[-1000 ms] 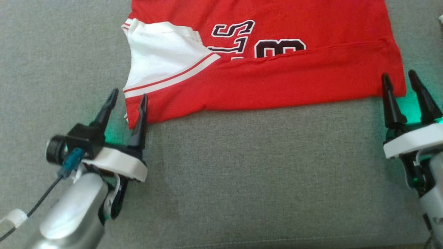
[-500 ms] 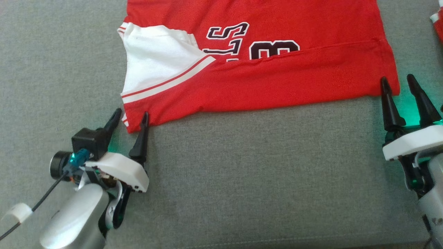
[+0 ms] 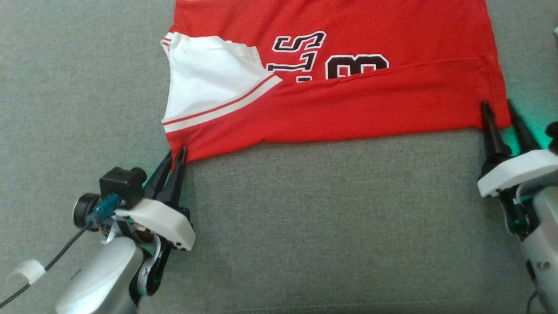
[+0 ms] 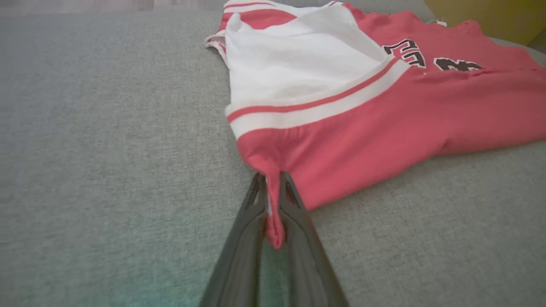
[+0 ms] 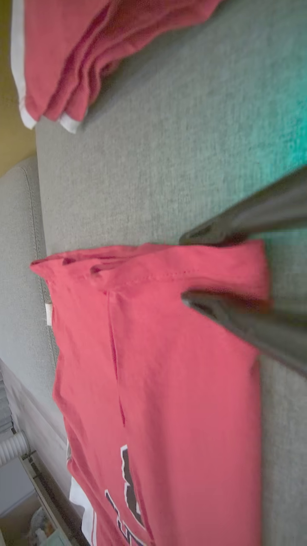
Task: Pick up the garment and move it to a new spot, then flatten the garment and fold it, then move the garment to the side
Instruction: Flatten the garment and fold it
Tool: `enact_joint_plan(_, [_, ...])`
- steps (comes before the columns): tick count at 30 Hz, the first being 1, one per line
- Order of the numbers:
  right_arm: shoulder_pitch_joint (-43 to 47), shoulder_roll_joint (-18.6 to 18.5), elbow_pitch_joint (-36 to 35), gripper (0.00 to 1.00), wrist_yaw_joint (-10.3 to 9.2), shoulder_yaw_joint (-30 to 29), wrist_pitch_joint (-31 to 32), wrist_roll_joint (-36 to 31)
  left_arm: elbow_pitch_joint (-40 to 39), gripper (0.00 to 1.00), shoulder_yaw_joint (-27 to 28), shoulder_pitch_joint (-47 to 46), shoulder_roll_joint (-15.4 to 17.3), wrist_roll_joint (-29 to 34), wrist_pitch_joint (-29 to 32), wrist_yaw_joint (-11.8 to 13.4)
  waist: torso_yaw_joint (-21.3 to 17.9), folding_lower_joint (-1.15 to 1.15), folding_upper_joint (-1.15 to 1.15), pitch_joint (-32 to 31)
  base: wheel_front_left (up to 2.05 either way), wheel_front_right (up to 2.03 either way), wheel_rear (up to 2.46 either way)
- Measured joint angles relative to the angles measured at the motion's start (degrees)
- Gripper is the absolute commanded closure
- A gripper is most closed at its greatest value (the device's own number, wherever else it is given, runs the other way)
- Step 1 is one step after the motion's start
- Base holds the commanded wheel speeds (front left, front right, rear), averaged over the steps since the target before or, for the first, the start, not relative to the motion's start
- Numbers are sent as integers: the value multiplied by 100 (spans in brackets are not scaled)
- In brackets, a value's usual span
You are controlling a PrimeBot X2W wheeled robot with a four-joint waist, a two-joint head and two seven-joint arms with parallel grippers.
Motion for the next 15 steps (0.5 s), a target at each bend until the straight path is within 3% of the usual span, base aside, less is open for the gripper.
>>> enact_joint_plan(8, [169, -148, 47, 100, 0, 162, -29, 74, -25, 100, -62, 136, 101, 3, -42, -92, 51, 0, 0, -287, 0, 0, 0])
enact_joint_plan(15, [1336, -590, -622, 100, 0, 492, -79, 500, -442, 100, -308, 1050, 309, 2, -42, 55, 71, -1, 0, -705, 0, 0, 0])
